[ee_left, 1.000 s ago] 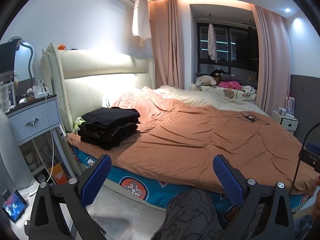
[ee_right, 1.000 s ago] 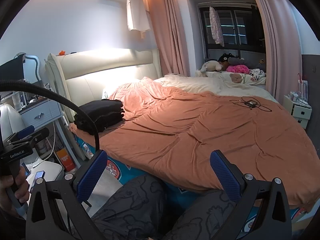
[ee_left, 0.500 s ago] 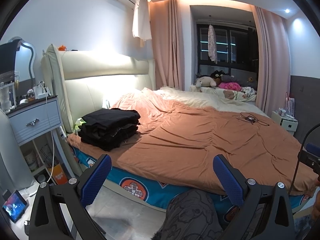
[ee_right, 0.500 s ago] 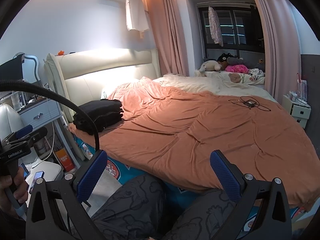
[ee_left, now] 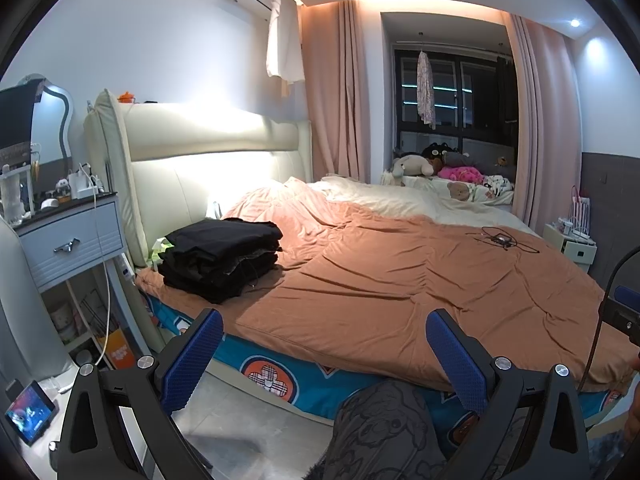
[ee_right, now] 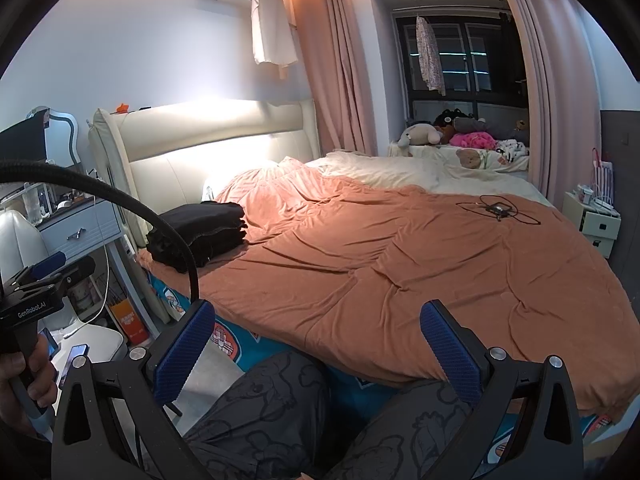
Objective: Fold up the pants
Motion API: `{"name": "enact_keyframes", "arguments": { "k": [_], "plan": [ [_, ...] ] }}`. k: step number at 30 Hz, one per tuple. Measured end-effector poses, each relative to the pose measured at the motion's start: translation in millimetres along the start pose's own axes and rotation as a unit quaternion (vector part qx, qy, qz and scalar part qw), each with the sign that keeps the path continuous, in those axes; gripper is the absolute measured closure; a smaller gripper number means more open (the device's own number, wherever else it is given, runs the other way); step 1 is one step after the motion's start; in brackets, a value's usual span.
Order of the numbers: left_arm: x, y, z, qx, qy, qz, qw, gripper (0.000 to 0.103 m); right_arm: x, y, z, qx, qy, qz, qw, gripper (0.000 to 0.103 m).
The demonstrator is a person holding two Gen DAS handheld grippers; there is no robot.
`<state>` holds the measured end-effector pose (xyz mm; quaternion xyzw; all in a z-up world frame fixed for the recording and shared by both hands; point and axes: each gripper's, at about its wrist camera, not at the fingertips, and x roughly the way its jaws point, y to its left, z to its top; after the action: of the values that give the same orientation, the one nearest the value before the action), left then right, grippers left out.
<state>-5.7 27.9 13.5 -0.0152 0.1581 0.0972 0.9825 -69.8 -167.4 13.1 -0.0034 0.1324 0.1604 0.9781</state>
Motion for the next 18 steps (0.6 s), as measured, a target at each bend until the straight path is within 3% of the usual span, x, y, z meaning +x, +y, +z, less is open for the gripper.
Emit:
{"name": "enact_keyframes", "arguments": {
  "k": [18],
  "plan": [
    [-2.1,-1.8,0.2,0.003,-0.003,-0.002,1.0000,0.001,-1.1,1.4,-1.5,-0.002,-0.002,0.000,1.000,0.000]
  ]
}}
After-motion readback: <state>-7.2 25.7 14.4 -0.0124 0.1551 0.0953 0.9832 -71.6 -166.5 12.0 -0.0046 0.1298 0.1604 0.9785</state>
